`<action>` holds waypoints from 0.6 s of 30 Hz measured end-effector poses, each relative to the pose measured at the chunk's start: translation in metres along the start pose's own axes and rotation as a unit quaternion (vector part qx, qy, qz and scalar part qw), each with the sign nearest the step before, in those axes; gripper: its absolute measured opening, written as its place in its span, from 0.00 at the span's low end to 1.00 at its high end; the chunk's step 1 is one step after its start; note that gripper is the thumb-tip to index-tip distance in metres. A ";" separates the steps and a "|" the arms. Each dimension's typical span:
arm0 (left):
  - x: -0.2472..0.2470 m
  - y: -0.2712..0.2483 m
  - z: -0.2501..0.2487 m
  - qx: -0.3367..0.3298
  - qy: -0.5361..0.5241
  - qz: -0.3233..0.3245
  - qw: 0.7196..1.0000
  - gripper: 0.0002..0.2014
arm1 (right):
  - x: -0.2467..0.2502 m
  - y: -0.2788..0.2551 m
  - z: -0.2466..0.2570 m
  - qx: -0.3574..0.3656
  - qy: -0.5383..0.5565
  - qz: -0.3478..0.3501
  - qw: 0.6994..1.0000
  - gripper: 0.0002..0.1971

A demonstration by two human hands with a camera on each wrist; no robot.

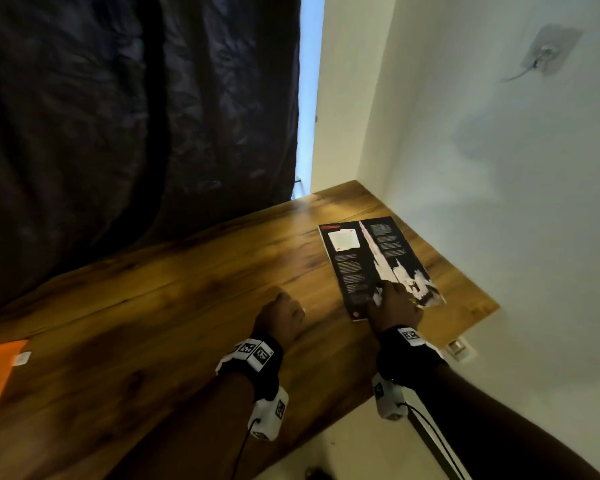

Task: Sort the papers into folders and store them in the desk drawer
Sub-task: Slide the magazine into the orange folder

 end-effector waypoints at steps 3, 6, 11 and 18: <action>0.029 -0.033 0.034 -0.009 0.007 -0.024 1.000 0.18 | -0.024 -0.044 0.045 0.033 0.011 0.024 0.999 0.24; 0.062 -0.068 0.071 -0.007 0.042 -0.055 0.998 0.16 | -0.055 -0.088 0.093 0.092 -0.006 0.047 0.995 0.25; 0.104 -0.117 0.133 0.030 0.058 -0.082 0.995 0.13 | -0.103 -0.146 0.164 0.171 0.004 0.096 0.981 0.30; 0.166 -0.204 0.245 0.151 0.058 -0.135 0.978 0.16 | -0.180 -0.244 0.290 0.328 -0.045 0.180 0.926 0.32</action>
Point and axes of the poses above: each hand's wrist, its own y-axis towards the middle knuckle, its own x-axis out of the back of the hand, z = x × y, the point moved 6 cm from there along y, towards the middle knuckle, and after that the axes turned 4 degrees about z, right-handed, at the moved point
